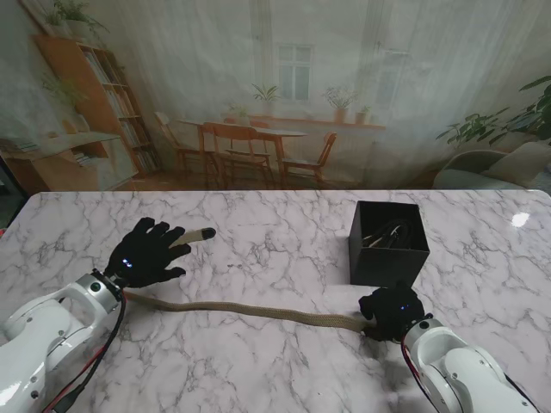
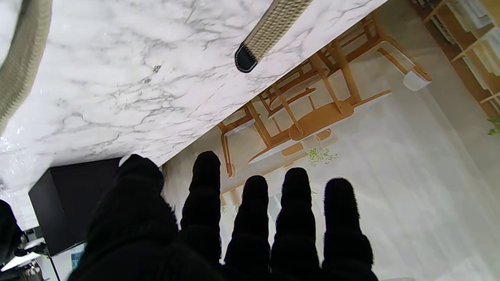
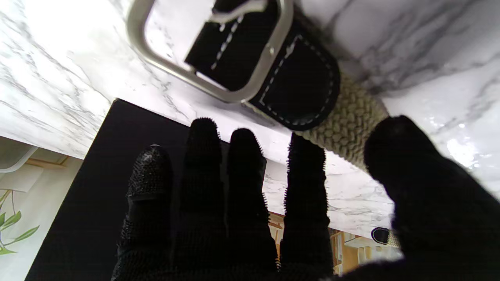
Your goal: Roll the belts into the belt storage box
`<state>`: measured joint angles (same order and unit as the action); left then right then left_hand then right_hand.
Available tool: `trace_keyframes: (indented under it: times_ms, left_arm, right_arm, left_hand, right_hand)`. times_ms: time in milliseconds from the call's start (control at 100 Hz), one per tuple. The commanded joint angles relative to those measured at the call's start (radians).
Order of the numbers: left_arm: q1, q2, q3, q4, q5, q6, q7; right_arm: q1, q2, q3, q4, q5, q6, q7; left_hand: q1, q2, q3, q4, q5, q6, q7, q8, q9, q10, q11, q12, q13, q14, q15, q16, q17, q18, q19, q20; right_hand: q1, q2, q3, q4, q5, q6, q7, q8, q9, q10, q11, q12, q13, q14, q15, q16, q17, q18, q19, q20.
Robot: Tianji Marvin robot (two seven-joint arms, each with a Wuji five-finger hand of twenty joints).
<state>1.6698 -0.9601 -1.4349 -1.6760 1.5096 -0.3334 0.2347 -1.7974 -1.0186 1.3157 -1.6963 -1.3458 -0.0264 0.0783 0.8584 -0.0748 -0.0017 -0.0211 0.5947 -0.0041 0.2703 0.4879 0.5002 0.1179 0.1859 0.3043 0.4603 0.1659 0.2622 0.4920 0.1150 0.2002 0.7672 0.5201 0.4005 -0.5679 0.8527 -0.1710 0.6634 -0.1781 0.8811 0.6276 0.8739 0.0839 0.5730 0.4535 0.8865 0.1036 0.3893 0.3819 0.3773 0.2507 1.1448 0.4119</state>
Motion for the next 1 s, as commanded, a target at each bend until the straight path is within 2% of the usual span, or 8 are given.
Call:
trace_keyframes:
  times_ms: [0,360,450,490,530,690,860,990]
  left_arm:
    - [-0.014,-0.022,0.015,0.012,0.008,-0.001,-0.031]
    - [-0.037,-0.022,0.052,0.037,-0.008,0.005,-0.05]
    - [-0.037,-0.022,0.052,0.04,-0.009,0.008,-0.047]
    - [-0.037,-0.022,0.052,0.04,-0.009,0.008,-0.043]
    - [-0.037,-0.022,0.052,0.041,-0.01,0.008,-0.041]
    - [-0.039,-0.021,0.054,0.044,-0.01,0.007,-0.036]
    - [-0.037,-0.022,0.055,0.041,-0.012,0.007,-0.04]
    - [-0.037,-0.022,0.056,0.041,-0.015,0.006,-0.043]
  right_arm:
    - [-0.005,0.001,-0.004,0.011,0.004,0.002,-0.002]
    - [0.01,-0.002,-0.022,0.048,0.037,0.003,-0.073]
    - [0.012,-0.003,-0.021,0.052,0.044,-0.004,-0.085]
    - [0.013,-0.003,-0.021,0.053,0.047,-0.007,-0.088]
    - [0.014,-0.003,-0.023,0.056,0.049,-0.008,-0.091]
    - [0.028,-0.012,-0.048,0.083,0.104,0.022,-0.141]
    - [0.033,-0.022,-0.058,0.09,0.177,0.028,-0.15]
    - [0.024,-0.019,-0.047,0.069,0.193,0.016,-0.091]
  left_hand:
    - [0.002,0.034,-0.022,0.005,0.024,0.025,0.013,0.014,0.026,0.025,-0.028,0.006,0.006,0.022,-0.026,-0.008,-0.011,0.043,-0.034,0.002]
    - [0.006,0.037,-0.022,0.006,0.029,0.03,0.02,0.022,0.027,0.027,-0.027,0.012,0.003,0.025,-0.025,-0.004,-0.01,0.04,-0.037,0.006]
    - [0.006,0.037,-0.023,0.005,0.03,0.029,0.021,0.023,0.028,0.026,-0.026,0.013,0.005,0.024,-0.024,-0.003,-0.01,0.04,-0.037,0.007]
    - [0.007,0.038,-0.022,0.006,0.029,0.032,0.021,0.024,0.028,0.026,-0.027,0.013,0.005,0.022,-0.024,-0.003,-0.011,0.04,-0.037,0.008]
    - [0.008,0.037,-0.022,0.006,0.029,0.031,0.021,0.024,0.028,0.027,-0.026,0.014,0.004,0.024,-0.024,-0.003,-0.01,0.041,-0.037,0.008]
    - [0.008,0.036,-0.023,0.006,0.027,0.031,0.021,0.024,0.029,0.024,-0.026,0.014,0.005,0.022,-0.023,-0.002,-0.01,0.04,-0.037,0.009]
    - [0.01,0.034,-0.022,0.006,0.026,0.033,0.02,0.024,0.03,0.027,-0.025,0.015,0.005,0.024,-0.023,-0.002,-0.009,0.039,-0.037,0.01]
    - [0.009,0.035,-0.023,0.006,0.027,0.033,0.02,0.024,0.03,0.024,-0.025,0.015,0.006,0.025,-0.023,-0.002,-0.009,0.04,-0.038,0.01]
  right_hand:
    - [0.055,-0.048,0.031,-0.049,-0.024,-0.049,0.103,-0.034,0.122,-0.037,0.078,0.05,0.061,-0.018,0.009,0.021,0.016,0.032,0.004,-0.008]
    - [0.211,-0.07,0.181,-0.071,0.022,-0.059,0.208,-0.142,0.446,-0.098,0.34,0.166,0.29,-0.091,0.146,0.107,0.121,-0.002,0.064,-0.013]
    - [0.214,-0.067,0.206,-0.058,-0.047,-0.028,0.067,-0.274,0.478,-0.078,0.368,0.165,0.326,-0.092,0.187,0.13,0.148,-0.008,0.091,-0.01]
    - [0.176,-0.022,0.244,0.044,-0.076,-0.009,-0.174,-0.282,0.499,-0.07,0.37,0.156,0.341,-0.089,0.202,0.137,0.158,-0.006,0.101,-0.017]
    - [0.178,-0.015,0.254,0.067,-0.174,-0.04,-0.302,-0.378,0.526,-0.061,0.36,0.152,0.362,-0.081,0.215,0.138,0.169,0.002,0.109,-0.023]
    - [0.229,0.022,0.254,0.072,-0.373,-0.133,-0.254,-0.397,0.582,-0.049,0.32,0.141,0.423,-0.034,0.265,0.145,0.227,0.045,0.135,-0.026]
    - [0.261,0.098,0.245,0.068,-0.367,-0.177,-0.206,-0.394,0.585,-0.024,0.353,0.133,0.424,0.004,0.387,0.15,0.281,0.083,0.164,-0.037]
    - [0.058,0.182,0.065,0.073,-0.319,0.068,-0.246,-0.418,0.531,0.0,0.183,0.047,0.359,0.022,0.223,0.077,0.188,0.074,0.145,-0.036]
